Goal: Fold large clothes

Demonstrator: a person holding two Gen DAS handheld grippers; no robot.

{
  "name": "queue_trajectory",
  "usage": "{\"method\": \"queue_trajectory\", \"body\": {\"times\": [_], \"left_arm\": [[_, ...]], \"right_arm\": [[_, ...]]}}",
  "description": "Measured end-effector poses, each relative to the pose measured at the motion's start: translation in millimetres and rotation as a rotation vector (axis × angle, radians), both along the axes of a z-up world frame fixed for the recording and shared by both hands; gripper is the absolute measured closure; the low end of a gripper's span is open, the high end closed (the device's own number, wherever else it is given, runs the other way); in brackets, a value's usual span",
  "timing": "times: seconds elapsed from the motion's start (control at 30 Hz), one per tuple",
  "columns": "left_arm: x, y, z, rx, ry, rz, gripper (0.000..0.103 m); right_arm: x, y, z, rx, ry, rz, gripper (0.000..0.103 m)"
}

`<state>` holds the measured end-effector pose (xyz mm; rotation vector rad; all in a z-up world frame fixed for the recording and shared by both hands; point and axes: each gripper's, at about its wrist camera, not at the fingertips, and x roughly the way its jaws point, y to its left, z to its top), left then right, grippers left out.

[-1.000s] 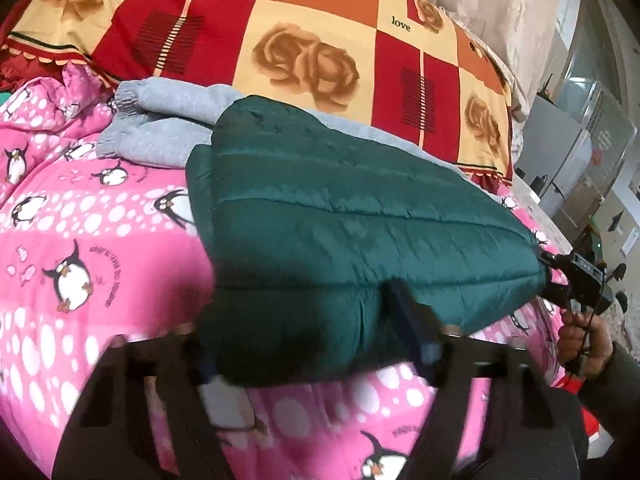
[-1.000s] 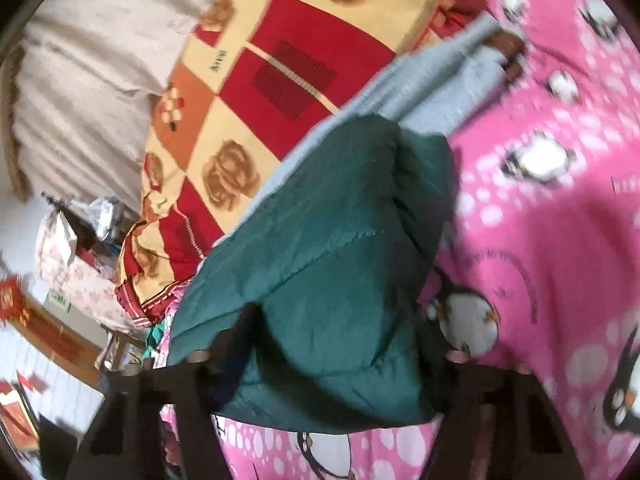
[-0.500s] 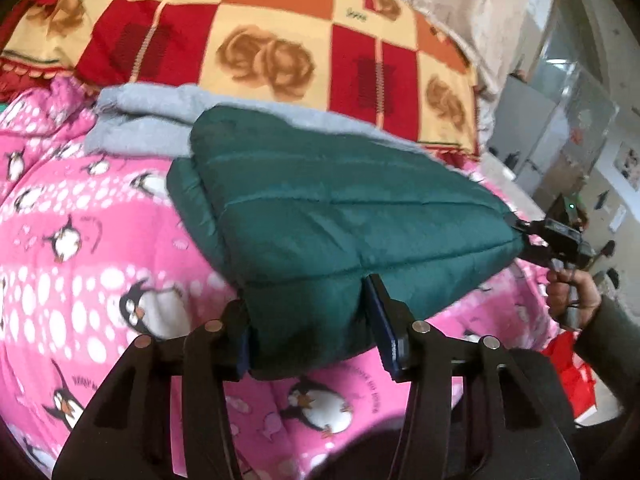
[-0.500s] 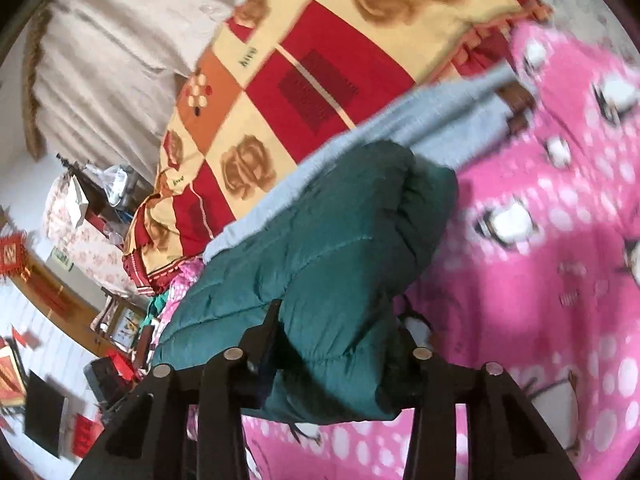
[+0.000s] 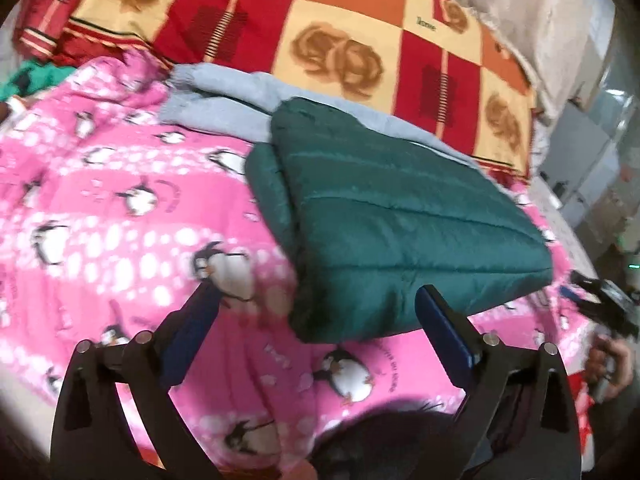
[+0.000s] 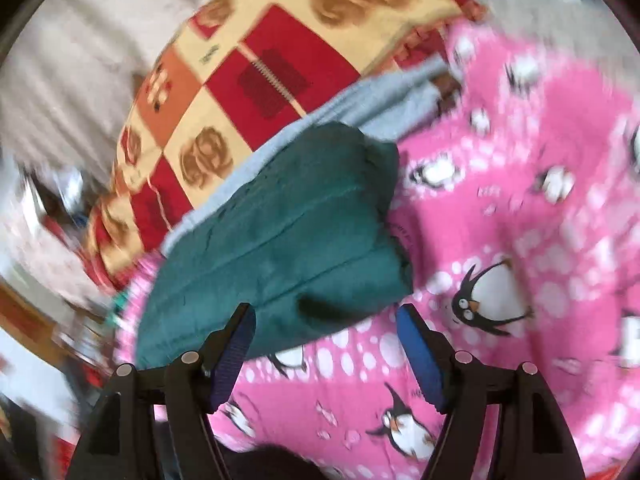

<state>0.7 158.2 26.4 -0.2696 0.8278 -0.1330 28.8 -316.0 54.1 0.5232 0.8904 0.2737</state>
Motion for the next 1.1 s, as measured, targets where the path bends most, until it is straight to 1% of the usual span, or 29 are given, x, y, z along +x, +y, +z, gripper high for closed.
{"method": "queue_trajectory", "body": {"times": [0.03, 0.07, 0.17, 0.2, 0.3, 0.33, 0.43, 0.53, 0.6, 0.67, 0.83, 1.1], "left_arm": [[-3.5, -2.5, 3.5, 0.024, -0.008, 0.020, 0.004], [-8.3, -6.0, 9.2, 0.052, -0.021, 0.046, 0.004], [-21.6, -21.3, 26.7, 0.130, -0.049, 0.083, 0.004], [-27.1, -30.6, 34.6, 0.171, -0.058, 0.089, 0.004], [-40.6, -49.4, 53.0, 0.243, -0.104, 0.105, 0.004], [-47.1, -55.5, 60.7, 0.250, -0.127, 0.114, 0.004], [-60.1, -66.3, 76.8, 0.240, -0.138, 0.132, 0.004], [-69.2, -75.3, 87.1, 0.199, -0.116, 0.096, 0.004], [-74.7, -82.4, 94.1, 0.201, -0.106, 0.100, 0.004], [-78.0, -91.8, 99.7, 0.209, -0.089, 0.084, 0.004], [-90.4, -114.3, 113.4, 0.230, -0.093, 0.059, 0.004], [-104.3, -135.8, 132.9, 0.263, -0.115, 0.052, 0.004]], "right_arm": [[-6.0, 10.2, 8.3, -0.049, -0.027, 0.013, 0.033], [-12.5, 24.6, 18.6, -0.122, -0.053, 0.022, 0.033], [-26.9, 54.3, 35.4, -0.254, -0.087, 0.044, 0.033], [-28.7, 62.5, 39.5, -0.267, -0.091, 0.054, 0.033], [-42.3, 83.5, 52.5, -0.284, -0.112, 0.091, 0.033], [-46.6, 88.0, 56.7, -0.289, -0.121, 0.099, 0.033], [-64.1, 103.3, 70.5, -0.332, -0.148, 0.137, 0.033], [-79.9, 114.5, 79.3, -0.405, -0.160, 0.173, 0.032], [-89.2, 117.8, 82.2, -0.430, -0.155, 0.195, 0.032], [-99.2, 118.2, 86.3, -0.461, -0.159, 0.209, 0.032], [-114.9, 113.1, 102.9, -0.497, -0.181, 0.199, 0.032], [-123.0, 109.5, 123.9, -0.564, -0.195, 0.152, 0.032]]}}
